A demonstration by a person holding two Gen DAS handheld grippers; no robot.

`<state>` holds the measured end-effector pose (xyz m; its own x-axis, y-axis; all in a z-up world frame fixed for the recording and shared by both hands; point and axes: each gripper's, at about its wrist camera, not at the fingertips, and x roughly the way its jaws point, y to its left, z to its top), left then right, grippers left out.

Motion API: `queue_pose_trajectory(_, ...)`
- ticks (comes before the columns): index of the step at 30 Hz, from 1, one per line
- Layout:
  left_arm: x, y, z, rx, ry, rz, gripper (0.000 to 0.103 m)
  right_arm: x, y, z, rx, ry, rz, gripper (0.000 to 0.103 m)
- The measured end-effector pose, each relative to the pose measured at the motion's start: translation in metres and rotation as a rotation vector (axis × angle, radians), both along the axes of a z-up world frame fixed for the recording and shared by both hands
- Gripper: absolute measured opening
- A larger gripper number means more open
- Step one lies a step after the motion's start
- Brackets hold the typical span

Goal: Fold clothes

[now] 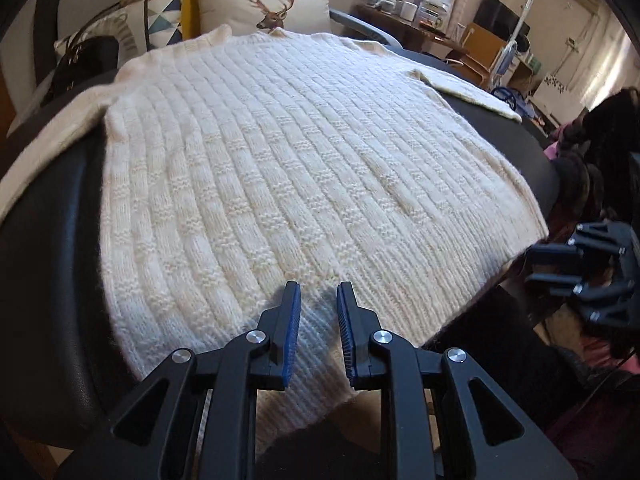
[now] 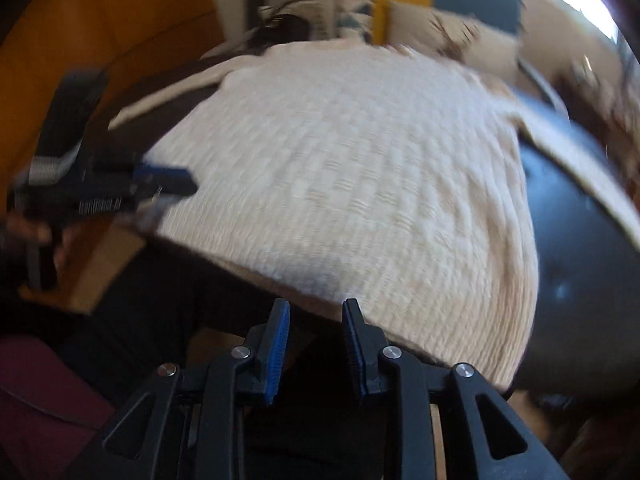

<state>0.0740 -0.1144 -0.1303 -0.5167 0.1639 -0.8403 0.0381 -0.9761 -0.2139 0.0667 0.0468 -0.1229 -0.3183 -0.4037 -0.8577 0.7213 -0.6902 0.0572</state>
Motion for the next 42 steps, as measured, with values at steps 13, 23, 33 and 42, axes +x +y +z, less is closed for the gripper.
queue_pose_trajectory(13,-0.018,-0.036,-0.008,0.217,-0.04,0.058,0.02,-0.005,0.005,-0.014,0.095,0.1,0.098,0.027)
queue_pose_trajectory(23,-0.015,-0.026,-0.003,0.145,-0.046,0.049,0.02,-0.022,0.008,-0.022,0.113,0.087,0.073,0.005)
queue_pose_trajectory(33,-0.011,-0.018,0.005,0.063,-0.042,0.034,0.024,-0.026,0.025,-0.022,-0.027,-0.119,0.058,0.003)
queue_pose_trajectory(42,-0.015,-0.013,0.02,0.018,0.006,0.013,0.024,-0.044,0.047,-0.008,-0.132,-0.213,0.026,0.008)
